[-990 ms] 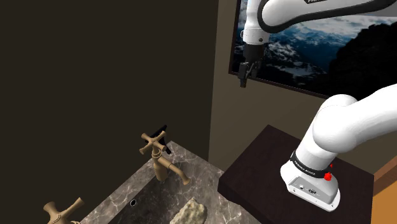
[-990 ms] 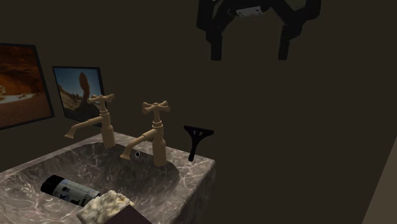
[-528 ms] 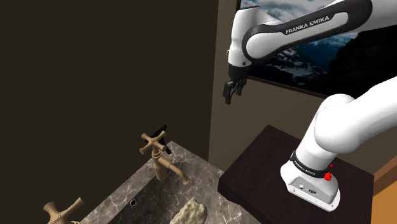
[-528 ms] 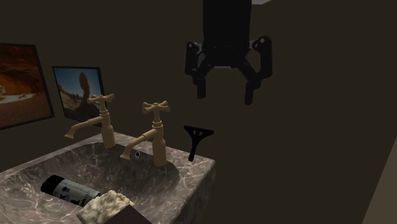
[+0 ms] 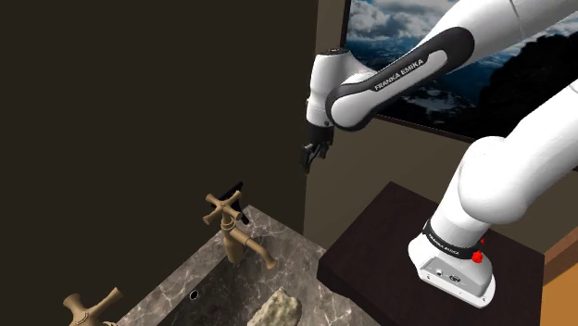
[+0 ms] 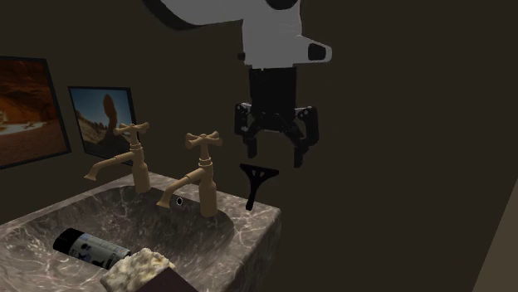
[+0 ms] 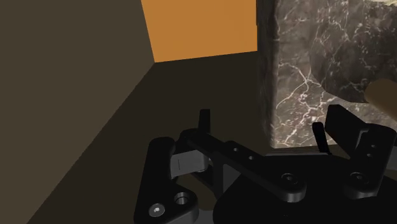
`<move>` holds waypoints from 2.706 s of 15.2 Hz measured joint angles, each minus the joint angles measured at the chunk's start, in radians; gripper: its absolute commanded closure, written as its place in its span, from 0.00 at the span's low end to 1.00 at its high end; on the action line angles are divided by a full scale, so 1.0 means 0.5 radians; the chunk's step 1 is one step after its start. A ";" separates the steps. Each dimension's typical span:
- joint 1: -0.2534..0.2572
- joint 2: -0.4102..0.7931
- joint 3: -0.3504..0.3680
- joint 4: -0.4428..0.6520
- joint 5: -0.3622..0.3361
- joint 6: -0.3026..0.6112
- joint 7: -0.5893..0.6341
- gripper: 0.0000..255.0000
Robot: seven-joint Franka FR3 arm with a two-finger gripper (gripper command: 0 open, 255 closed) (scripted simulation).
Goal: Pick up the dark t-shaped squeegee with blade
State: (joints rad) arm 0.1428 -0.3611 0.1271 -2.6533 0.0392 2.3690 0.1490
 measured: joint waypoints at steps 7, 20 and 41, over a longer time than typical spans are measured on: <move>0.009 0.529 0.156 0.112 -0.155 0.520 0.253 0.00; 0.413 1.599 -0.085 0.773 -1.001 1.071 1.119 0.00; 0.676 2.146 -0.297 1.213 -1.140 1.287 1.320 1.00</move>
State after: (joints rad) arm 0.4808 0.7120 -0.0214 -2.0466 -0.5306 3.0123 0.8091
